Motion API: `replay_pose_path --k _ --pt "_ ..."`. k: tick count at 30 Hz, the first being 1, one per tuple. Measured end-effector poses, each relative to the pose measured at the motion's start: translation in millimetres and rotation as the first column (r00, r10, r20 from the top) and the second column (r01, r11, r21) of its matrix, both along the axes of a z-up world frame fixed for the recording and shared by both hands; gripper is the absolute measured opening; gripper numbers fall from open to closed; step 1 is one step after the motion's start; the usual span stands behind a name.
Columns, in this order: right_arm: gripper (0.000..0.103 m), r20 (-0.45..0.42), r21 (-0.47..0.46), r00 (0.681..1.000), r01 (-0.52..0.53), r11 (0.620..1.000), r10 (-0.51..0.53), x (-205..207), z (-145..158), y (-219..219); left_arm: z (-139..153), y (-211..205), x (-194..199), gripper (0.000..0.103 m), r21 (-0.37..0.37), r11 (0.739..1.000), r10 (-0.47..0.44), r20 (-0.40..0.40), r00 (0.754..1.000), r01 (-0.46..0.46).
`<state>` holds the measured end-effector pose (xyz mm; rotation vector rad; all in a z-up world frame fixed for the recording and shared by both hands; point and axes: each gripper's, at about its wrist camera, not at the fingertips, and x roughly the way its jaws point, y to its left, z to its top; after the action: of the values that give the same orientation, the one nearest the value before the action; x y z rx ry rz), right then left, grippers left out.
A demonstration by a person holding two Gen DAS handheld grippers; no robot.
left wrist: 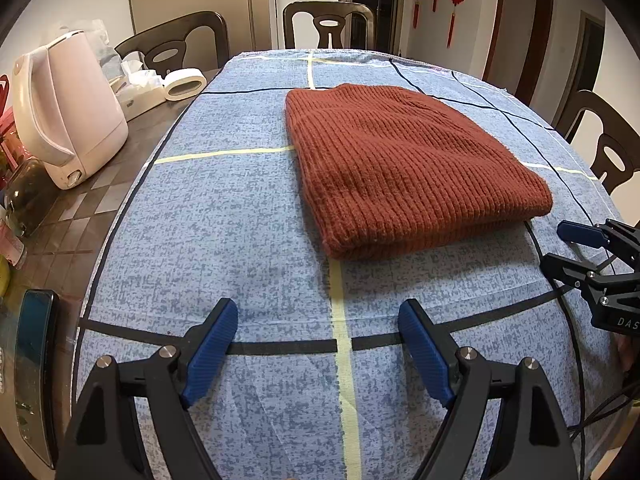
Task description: Fold small clothes
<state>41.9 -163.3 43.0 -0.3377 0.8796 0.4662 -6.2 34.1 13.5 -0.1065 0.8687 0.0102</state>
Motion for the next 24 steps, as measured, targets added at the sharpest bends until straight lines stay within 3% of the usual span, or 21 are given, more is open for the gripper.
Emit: replay_pose_path --k 24 --pt "0.066 -0.002 0.001 1.0 -0.002 1.0 0.002 -0.2 0.0 1.8 -1.3 -1.5 0.5 0.09 0.003 1.0 -0.008 -0.004 1.0 0.008"
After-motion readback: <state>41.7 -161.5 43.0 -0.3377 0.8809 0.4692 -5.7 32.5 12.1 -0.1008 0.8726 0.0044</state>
